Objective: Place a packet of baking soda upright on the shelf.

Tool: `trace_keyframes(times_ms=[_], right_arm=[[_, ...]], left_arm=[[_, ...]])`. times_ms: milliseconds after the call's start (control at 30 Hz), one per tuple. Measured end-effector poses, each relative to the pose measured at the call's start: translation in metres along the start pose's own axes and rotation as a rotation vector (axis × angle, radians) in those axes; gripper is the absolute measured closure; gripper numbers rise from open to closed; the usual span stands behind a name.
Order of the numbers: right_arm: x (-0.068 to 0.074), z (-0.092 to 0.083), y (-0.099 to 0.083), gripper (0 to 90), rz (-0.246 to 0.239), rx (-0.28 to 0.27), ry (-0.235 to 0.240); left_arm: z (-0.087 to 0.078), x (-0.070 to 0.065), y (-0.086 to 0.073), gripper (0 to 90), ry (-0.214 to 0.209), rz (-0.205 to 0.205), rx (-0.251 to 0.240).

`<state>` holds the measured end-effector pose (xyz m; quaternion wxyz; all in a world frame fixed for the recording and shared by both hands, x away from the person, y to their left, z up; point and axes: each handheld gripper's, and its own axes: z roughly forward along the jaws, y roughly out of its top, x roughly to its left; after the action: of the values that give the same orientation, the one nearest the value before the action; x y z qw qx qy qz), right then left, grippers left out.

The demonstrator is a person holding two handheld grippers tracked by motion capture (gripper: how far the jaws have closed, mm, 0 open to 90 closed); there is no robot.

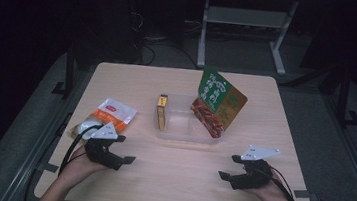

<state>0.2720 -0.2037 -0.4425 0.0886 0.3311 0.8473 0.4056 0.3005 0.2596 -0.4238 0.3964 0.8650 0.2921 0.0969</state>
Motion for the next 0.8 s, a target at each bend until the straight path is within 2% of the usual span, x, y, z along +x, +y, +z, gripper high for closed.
trace_keyframes(times_ms=[67,167,300,467,633,700,800], right_arm=[[0.000,0.000,0.000,22.6,-0.002,0.002,-0.001],[-0.001,0.001,-0.001,22.6,-0.001,0.004,0.003],[-0.002,0.001,-0.002,22.7,-0.005,0.009,0.007],[0.000,0.002,-0.001,22.7,-0.007,0.012,0.015],[0.001,0.005,-0.001,23.1,-0.015,0.025,0.021],[0.001,0.006,-0.001,23.2,-0.013,0.029,0.017],[0.001,0.005,-0.001,23.2,-0.016,0.025,0.017]], left_arm=[[-0.003,0.004,0.000,13.4,0.021,-0.014,-0.002],[-0.010,0.011,0.000,13.4,0.048,-0.013,0.009],[-0.019,0.022,-0.001,13.4,0.093,-0.057,-0.008],[-0.030,0.038,-0.004,13.4,0.161,-0.086,-0.022],[-0.031,0.052,-0.007,13.4,0.219,-0.123,-0.013],[-0.032,0.059,-0.007,13.4,0.245,-0.115,0.009],[-0.032,0.068,-0.008,13.4,0.279,-0.130,0.019]])
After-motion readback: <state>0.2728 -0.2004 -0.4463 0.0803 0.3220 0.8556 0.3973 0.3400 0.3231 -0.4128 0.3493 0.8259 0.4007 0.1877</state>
